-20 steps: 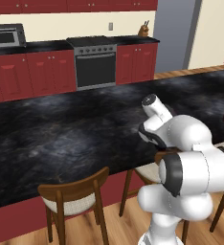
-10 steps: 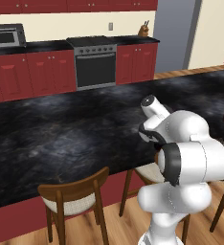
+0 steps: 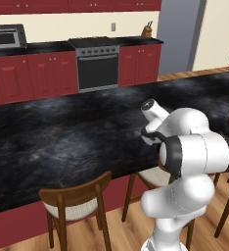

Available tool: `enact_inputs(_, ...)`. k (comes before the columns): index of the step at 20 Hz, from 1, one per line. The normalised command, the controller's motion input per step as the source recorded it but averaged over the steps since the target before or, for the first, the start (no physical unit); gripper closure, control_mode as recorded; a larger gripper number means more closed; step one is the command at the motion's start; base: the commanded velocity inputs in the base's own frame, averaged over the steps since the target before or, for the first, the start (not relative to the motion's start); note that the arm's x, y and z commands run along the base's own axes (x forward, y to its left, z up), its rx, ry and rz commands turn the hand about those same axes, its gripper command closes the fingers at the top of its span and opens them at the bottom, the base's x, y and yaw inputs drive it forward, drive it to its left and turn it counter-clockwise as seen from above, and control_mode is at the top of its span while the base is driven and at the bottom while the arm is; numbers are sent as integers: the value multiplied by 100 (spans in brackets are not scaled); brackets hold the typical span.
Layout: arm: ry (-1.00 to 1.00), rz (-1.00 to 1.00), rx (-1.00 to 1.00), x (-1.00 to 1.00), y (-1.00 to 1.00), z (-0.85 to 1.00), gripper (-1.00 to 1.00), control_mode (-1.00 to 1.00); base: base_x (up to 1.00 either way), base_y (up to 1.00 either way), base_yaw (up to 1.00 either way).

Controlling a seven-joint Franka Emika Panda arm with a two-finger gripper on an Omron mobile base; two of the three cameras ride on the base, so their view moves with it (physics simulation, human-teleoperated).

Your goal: There is a wine glass and glass cup on the dining counter. Place the wine bottle next to the wine glass and the juice bottle next to the glass cup.

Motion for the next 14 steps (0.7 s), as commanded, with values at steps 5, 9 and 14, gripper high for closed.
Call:
enact_inputs(5, 4, 0, -6, 16, -6, -20, 100, -100, 0, 0, 0)
enact_inputs(9, 0, 0, -5, 8, -6, -18, 100, -100, 0, 0, 0)
enact_inputs(14, 0, 0, -4, 0, -4, -28, 100, -100, 0, 0, 0)
